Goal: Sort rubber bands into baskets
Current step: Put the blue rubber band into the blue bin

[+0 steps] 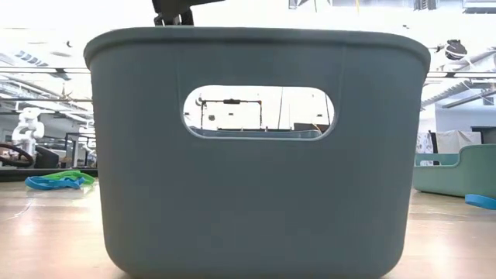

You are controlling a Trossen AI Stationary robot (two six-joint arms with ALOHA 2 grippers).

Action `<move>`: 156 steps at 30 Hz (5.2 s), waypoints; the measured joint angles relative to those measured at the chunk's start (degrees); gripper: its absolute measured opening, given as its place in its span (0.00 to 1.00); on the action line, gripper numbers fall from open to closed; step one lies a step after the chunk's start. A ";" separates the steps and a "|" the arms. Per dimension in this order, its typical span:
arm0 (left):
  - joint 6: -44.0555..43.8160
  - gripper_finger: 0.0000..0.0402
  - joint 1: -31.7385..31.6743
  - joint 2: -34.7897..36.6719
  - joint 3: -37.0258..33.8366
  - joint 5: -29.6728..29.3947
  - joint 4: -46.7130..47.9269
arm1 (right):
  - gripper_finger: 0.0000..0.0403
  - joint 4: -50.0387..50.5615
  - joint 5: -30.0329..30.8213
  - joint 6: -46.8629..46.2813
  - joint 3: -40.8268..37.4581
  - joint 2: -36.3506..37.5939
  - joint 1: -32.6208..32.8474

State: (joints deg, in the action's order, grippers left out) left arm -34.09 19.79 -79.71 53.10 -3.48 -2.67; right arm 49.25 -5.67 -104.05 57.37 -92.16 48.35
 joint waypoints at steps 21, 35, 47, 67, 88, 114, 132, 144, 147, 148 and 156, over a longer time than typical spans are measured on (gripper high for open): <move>1.85 0.37 -1.81 -5.49 2.62 5.18 -1.67 | 0.37 -14.65 2.12 -13.50 -10.32 -1.83 6.84; 0.95 0.37 -1.79 -5.48 2.62 5.13 -2.84 | 0.01 -10.10 5.40 -13.37 -5.22 -1.16 7.25; -30.79 0.37 -3.95 -19.44 2.61 12.62 -28.61 | 0.00 -4.20 25.12 -3.78 6.78 1.09 3.24; -43.96 0.37 -5.16 -25.93 4.93 10.47 -35.43 | 0.00 -5.54 25.94 24.37 17.44 1.16 -13.40; -38.43 0.37 -5.20 -25.93 6.40 9.07 -29.85 | 0.00 -10.51 21.74 33.62 17.44 1.16 -19.48; -30.94 0.00 -3.87 -25.93 6.40 10.47 -29.66 | 0.20 -10.45 18.32 38.76 17.44 1.19 -19.75; -30.07 0.00 4.67 -25.93 6.38 14.15 -8.20 | 0.34 -10.84 15.88 39.85 17.44 1.20 -14.41; -23.83 0.00 4.61 -25.93 15.25 8.40 9.74 | 0.33 -10.02 16.15 44.77 17.44 1.20 -14.94; -23.58 0.01 3.96 -25.91 15.39 8.37 10.58 | 0.33 -9.61 16.15 44.80 17.44 1.20 -14.85; -23.59 0.02 3.80 -25.91 15.39 8.39 10.88 | 0.33 -9.16 16.24 44.93 17.44 1.20 -14.50; -22.45 0.17 3.37 -25.91 15.39 9.05 11.01 | 0.33 -5.01 16.30 43.51 17.44 1.20 -11.95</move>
State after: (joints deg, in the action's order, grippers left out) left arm -56.54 23.16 -105.62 68.49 5.57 8.34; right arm 44.24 10.63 -60.54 74.81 -90.96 36.40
